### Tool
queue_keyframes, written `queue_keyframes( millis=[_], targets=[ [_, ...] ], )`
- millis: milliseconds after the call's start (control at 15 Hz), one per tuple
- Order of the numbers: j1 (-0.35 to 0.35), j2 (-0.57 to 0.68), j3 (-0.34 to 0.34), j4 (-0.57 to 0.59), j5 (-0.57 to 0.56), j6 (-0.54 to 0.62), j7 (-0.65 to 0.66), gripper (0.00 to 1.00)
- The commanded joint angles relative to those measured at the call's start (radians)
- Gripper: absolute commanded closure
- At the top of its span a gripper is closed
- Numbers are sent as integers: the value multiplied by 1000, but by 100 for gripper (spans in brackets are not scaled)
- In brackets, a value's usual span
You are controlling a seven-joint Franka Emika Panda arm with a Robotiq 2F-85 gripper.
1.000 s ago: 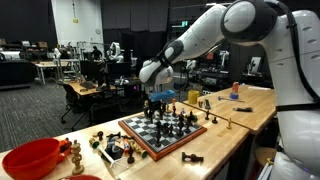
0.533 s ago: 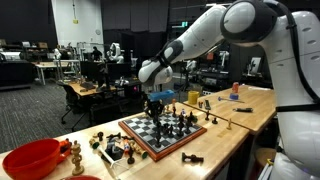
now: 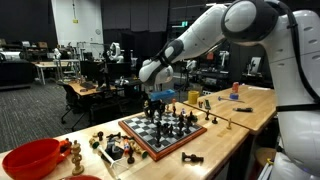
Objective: Pick up the black pawn and place it next to the black bishop
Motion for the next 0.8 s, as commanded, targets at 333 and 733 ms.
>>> queue_keyframes(
  millis=[333, 733],
  targets=[
    [8, 1, -9, 2, 3, -2, -3, 37],
    [8, 1, -9, 2, 3, -2, -3, 37]
  ],
)
